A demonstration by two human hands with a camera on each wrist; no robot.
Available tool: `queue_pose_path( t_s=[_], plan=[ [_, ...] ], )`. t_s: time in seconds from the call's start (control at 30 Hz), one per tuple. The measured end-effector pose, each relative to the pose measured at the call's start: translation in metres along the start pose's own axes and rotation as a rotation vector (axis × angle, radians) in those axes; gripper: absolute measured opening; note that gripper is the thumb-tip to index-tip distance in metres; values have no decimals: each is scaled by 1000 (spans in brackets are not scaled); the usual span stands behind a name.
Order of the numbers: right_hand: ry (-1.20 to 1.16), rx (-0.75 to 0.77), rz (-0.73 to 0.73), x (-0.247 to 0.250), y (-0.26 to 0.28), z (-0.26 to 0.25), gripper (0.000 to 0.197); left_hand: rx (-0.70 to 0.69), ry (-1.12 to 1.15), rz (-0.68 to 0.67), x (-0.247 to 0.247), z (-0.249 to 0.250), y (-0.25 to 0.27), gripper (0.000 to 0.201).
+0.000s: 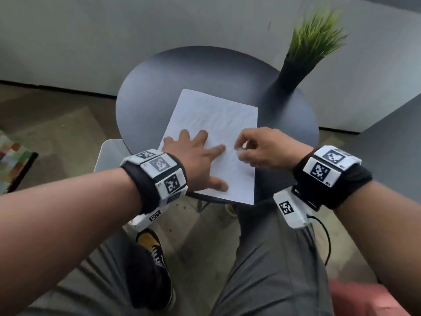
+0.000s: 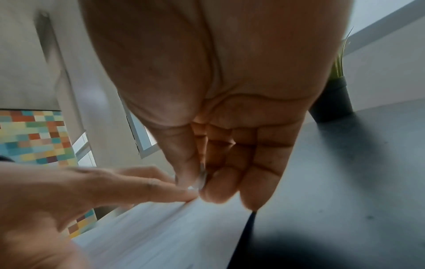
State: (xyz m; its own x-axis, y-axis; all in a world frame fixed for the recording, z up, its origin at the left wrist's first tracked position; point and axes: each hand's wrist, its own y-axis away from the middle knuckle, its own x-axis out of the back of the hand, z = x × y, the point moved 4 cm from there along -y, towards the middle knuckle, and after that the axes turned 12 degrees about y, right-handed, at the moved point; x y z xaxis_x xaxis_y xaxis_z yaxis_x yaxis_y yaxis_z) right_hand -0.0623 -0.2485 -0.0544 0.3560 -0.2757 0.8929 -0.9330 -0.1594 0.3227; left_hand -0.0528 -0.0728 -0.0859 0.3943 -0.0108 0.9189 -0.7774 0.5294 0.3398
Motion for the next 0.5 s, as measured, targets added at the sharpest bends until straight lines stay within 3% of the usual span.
queue_pose_path(
  t_s=[0.07, 0.2, 0.37, 0.5],
  plan=[
    [90, 7, -32, -5, -8, -1, 14, -15, -10, -3, 1, 0, -4, 108],
    [190, -73, 53, -11, -9, -2, 18, -31, 17, -88, 0, 0, -8, 119],
    [297, 211, -124, -23, 9, -33, 14, -53, -14, -94, 2, 0, -10, 120],
    [262, -86, 63, -4, -10, -4, 13, -32, -32, -111, -1, -2, -9, 118]
  ],
)
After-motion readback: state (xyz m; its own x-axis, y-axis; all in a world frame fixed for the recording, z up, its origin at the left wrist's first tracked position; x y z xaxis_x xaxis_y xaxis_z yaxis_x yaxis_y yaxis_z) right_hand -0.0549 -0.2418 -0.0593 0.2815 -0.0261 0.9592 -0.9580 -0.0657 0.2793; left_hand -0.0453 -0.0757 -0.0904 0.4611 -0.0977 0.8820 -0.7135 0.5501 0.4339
